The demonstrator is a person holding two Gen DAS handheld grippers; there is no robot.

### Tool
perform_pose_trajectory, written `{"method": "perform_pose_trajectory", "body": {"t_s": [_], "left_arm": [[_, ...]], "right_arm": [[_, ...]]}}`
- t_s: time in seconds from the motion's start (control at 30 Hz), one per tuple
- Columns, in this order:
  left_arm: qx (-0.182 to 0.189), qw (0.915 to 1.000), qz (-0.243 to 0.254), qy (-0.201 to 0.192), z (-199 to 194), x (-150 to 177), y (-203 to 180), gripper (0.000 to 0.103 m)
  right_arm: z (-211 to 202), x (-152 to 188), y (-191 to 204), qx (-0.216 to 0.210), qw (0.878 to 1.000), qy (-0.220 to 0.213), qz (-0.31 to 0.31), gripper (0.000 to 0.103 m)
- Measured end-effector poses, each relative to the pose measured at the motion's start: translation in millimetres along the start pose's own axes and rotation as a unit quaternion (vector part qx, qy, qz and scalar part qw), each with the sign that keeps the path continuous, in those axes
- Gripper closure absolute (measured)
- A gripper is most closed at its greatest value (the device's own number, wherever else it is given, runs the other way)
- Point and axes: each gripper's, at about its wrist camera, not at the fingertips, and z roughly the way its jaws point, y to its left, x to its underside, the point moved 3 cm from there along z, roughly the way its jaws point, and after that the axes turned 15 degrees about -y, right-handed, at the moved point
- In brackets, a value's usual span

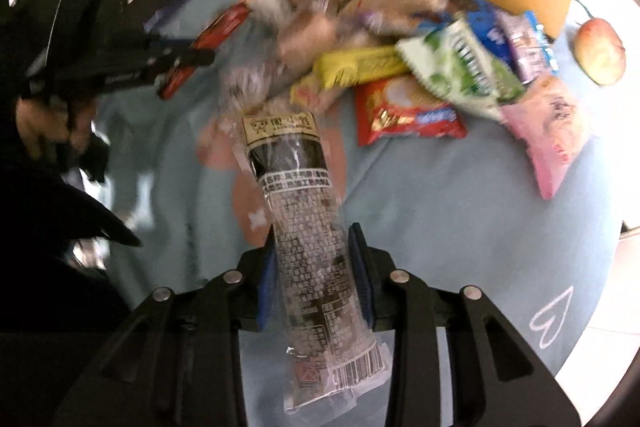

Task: Organize snacks
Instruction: 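Grasp the brown chocolate bar with the left tool while the right tool grasps the clear long package, then carry the chocolate bar and clear package over the yellow box and open both tools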

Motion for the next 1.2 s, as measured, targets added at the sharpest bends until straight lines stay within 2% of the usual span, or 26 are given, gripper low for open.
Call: {"method": "perform_pose_trajectory", "body": {"t_s": [0.2,0.27,0.47,0.63,0.73,0.87,1.0,1.03,1.07,1.1,1.13,1.2], "left_arm": [[0.02,0.9977,-0.025,-0.06,-40.9,-34.4,-3.7,0.079],[0.025,0.9964,-0.03,-0.075,-54.9,-45.0,-9.7,0.079],[0.04,0.9911,-0.031,-0.123,-66.9,-108.2,-19.7,0.079],[0.04,0.9877,-0.032,-0.148,-54.7,-168.0,-23.8,0.079],[0.04,0.987,-0.04,-0.15,-37.6,-204.5,-22.5,0.079],[0.032,0.9876,-0.045,-0.147,-7.5,-247.8,-19.7,0.079],[0.009,0.9884,-0.045,-0.145,27.2,-286.6,-13.4,0.079],[0.001,0.9886,-0.047,-0.143,35.2,-293.3,-11.2,0.077],[-0.01,0.9887,-0.049,-0.141,43.7,-299.1,-9.3,0.05],[-0.025,0.9892,-0.057,-0.133,57.9,-305.1,-5.2,0.028],[-0.037,0.9889,-0.062,-0.13,63.7,-306.4,-1.2,0.006],[-0.045,0.9872,-0.079,-0.131,70.5,-304.9,8.1,0.006]], "right_arm": [[-61.6,-30.5,0.2,-0.005,0.998,-0.069,0.01,0.069],[-69.6,-46.1,3.1,-0.004,0.996,-0.091,0.013,0.069],[-95.7,-100.2,-7.1,0.017,0.988,-0.152,0.024,0.069],[-107.4,-157.5,-40.7,0.045,0.98,-0.188,0.045,0.069],[-109.7,-187.8,-58.8,0.062,0.977,-0.2,0.049,0.069],[-105.1,-229.7,-80.5,0.088,0.974,-0.201,0.046,0.069],[-82.4,-273.2,-106.0,0.119,0.97,-0.203,0.056,0.066],[-72.7,-287.6,-113.3,0.13,0.969,-0.202,0.057,0.059],[-66.2,-294.9,-117.9,0.134,0.968,-0.203,0.058,0.048],[-57.3,-303.6,-123.1,0.142,0.968,-0.198,0.058,0.016],[-48.0,-311.7,-128.8,0.16,0.968,-0.188,0.054,0.001],[-36.6,-318.2,-129.3,0.17,0.967,-0.182,0.045,0.001]]}}
